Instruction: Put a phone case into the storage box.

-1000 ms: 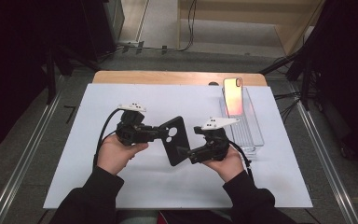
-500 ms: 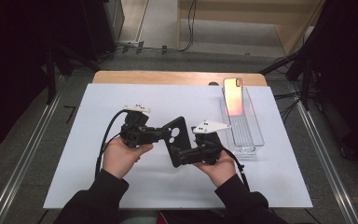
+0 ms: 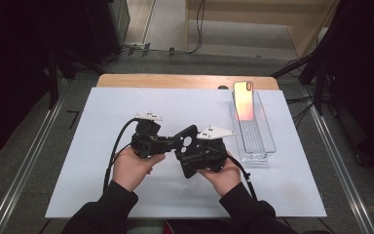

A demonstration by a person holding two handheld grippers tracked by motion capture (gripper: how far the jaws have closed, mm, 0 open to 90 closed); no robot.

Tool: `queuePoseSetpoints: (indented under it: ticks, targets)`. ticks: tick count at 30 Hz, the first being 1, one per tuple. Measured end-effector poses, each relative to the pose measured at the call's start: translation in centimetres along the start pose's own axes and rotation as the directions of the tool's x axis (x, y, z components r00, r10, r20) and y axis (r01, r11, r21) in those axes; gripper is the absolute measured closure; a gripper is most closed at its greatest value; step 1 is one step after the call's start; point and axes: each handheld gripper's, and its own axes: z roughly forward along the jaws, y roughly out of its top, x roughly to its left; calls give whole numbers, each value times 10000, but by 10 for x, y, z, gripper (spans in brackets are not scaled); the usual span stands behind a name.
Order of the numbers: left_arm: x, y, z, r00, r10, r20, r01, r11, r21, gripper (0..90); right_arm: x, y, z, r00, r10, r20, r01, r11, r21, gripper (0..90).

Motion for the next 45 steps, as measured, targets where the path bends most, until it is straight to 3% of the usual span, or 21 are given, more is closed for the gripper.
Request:
queuePoseSetpoints:
  ticks: [4, 10, 12, 15, 20, 23, 28, 31, 37, 40, 45]
  targets:
    - [-2, -2, 0, 10000, 9, -41, -10, 10000, -19, 767, 1, -1, 1, 10000, -76, -35, 76, 9999, -83, 106]
    - [1, -4, -4, 9999, -94, 54, 95, 9999, -142, 746, 2, 1, 4, 9994, -71, -331, 74, 9999, 89, 124]
    - [0, -4, -7, 9998, -109, 159, 111, 9998, -134, 625, 2, 2, 4, 9992, -55, -384, 59, 9999, 97, 125]
    - [-3, -2, -13, 9999, 76, -74, -78, 9997, -241, 551, 0, 3, 4, 9989, -15, -462, 19, 10000, 79, 125]
    - [-5, 0, -23, 9998, 139, 137, -135, 9995, -297, 452, -9, 4, 4, 9989, 174, -438, -169, 9998, 110, 125]
    - [-3, -1, -27, 9986, 347, 411, -338, 9992, -226, 411, -14, 5, 1, 9987, 223, -468, -220, 9997, 59, 125]
    - [1, -7, -29, 9919, 1164, 511, -1169, 9931, 68, 373, -23, 8, -5, 9945, 199, -1025, -199, 9998, 11, 125]
    - [6, -11, -29, 9881, 1400, 642, -1409, 9900, 96, 373, -28, 10, -8, 9921, 126, -1250, -131, 9999, -32, 125]
    - [20, -21, -24, 9773, 1630, 1351, -1661, 9860, 118, 318, -38, 13, -13, 9857, 176, -1674, -172, 9998, 42, 124]
    - [24, -27, -22, 9775, 1829, 1053, -1861, 9823, 208, 315, -42, 14, -15, 9837, 165, -1793, -149, 9998, 102, 124]
    - [32, -37, -19, 9721, 2127, 988, -2166, 9758, 303, 315, -47, 17, -20, 9805, 62, -1962, -44, 9999, 94, 124]
